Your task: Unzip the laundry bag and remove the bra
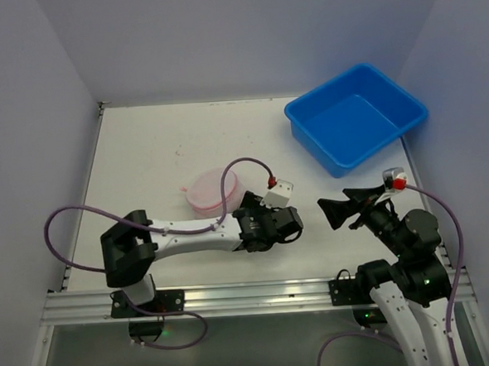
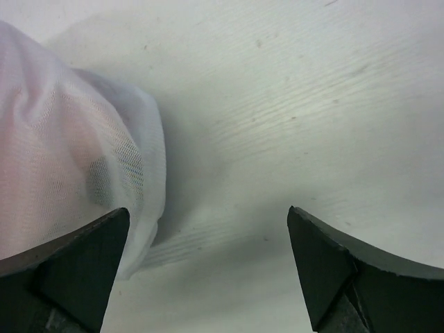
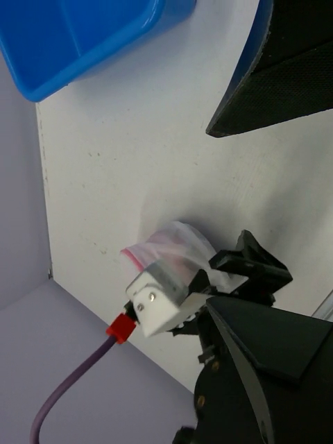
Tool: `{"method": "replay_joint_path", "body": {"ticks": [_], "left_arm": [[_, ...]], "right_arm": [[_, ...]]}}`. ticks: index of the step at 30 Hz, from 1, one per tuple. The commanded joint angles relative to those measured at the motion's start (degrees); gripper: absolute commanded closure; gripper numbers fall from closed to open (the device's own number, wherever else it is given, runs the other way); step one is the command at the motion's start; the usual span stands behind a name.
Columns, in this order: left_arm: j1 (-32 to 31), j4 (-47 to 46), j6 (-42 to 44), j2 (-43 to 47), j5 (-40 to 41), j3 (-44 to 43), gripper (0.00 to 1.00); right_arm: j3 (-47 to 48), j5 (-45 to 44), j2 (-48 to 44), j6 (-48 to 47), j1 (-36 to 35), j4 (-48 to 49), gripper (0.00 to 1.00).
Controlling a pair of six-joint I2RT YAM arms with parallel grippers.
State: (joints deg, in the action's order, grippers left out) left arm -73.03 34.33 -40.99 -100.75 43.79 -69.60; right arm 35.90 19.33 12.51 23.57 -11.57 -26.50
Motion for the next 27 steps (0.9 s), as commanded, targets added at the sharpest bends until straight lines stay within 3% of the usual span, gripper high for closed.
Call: {"method": "replay_joint_path", "body": {"ticks": [1, 7, 10, 13, 14, 18, 21, 27], "left_arm": [[-0.53, -3.47, 0.73, 9.31, -5.20, -1.06, 0.00], [1.05, -3.83, 4.34, 19.69, -9.51, -2.20, 0.00], [7.62, -4.44, 4.87, 25.24, -12.93, -0.02, 0.00], [18.87, -5.58, 8.53, 29.29, -17.58, 4.03, 0.00], [24.64, -7.07, 10.48, 29.82, -20.64, 4.30, 0.00], [37.07, -4.98, 14.89, 28.51, -27.61, 2.20, 0.01], [40.51, -5.49, 12.70, 29.90, -28.76, 4.82, 0.04], [41.66, -10.23, -1.17, 40.34, -30.69, 21.06, 0.09]], "right_arm": [[3.30, -3.07, -1.61, 0.16, -0.12, -0.22, 0.01], [3.83, -2.81, -3.02, 0.16, -0.20, 0.04, 0.01], [4.00, -0.71, -1.44, 0.24, -0.12, 0.40, 0.01], [4.18, 1.58, 1.19, 0.60, -0.12, 0.48, 0.01], [4.09, 2.19, 1.89, 0.68, -0.03, 0.49, 0.01], [3.92, 6.40, 5.76, 1.03, -0.03, 1.01, 0.01], [2.95, 8.35, 7.96, 2.09, -0.12, 2.59, 0.01], [2.60, 11.52, 14.46, 2.71, -1.78, 5.49, 0.01]]}}
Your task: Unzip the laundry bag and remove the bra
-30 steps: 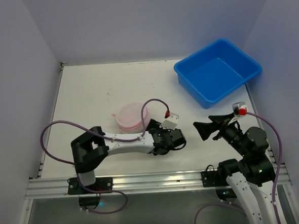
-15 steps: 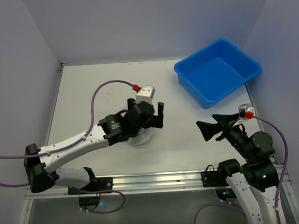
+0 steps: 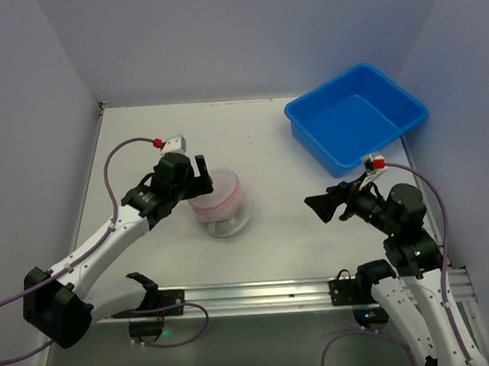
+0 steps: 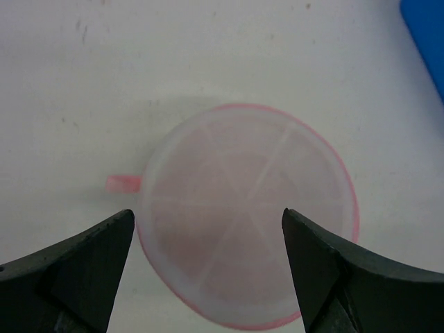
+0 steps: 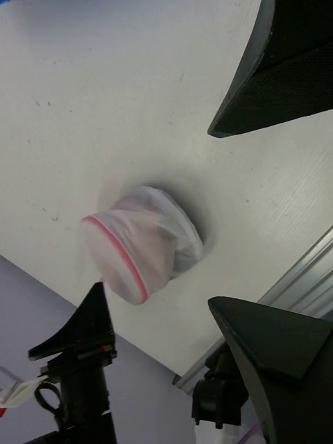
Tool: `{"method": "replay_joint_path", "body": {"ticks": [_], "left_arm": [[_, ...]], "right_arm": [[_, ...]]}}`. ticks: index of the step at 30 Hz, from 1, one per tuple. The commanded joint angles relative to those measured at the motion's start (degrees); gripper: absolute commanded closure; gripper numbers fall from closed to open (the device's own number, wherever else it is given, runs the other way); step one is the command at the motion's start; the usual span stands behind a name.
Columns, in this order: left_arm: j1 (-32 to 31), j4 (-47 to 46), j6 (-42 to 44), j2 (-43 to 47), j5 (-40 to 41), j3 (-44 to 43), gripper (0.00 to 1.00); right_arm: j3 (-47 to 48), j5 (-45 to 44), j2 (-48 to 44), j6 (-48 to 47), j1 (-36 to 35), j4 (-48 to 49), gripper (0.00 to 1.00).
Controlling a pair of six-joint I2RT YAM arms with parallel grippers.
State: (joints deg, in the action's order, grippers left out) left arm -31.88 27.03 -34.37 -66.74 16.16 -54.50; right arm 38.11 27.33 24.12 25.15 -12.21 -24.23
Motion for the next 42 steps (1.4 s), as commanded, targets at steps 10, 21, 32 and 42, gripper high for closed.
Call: {"method": "replay_joint_path", "body": {"ticks": [10, 21, 32, 42], "left_arm": [[0.50, -10.23, -22.32, 9.88, -3.76, 18.11, 0.12], [0.59, -18.67, -14.16, 2.23, -5.09, 16.80, 0.75], [0.41, -24.11, 12.13, 5.47, -18.87, 15.38, 1.00], [-4.32, -37.21, -26.82, 13.38, -6.16, 34.97, 1.00]], "right_arm": [[-2.51, 1.23, 6.55, 2.71, -7.04, 9.81, 0.01], [-2.16, -1.49, 10.94, 1.66, -12.14, 12.27, 0.01], [-1.72, -3.34, 16.13, 2.18, -16.35, 17.19, 0.01], [-1.72, -11.85, 29.57, 11.05, -25.14, 26.77, 0.06]]}}
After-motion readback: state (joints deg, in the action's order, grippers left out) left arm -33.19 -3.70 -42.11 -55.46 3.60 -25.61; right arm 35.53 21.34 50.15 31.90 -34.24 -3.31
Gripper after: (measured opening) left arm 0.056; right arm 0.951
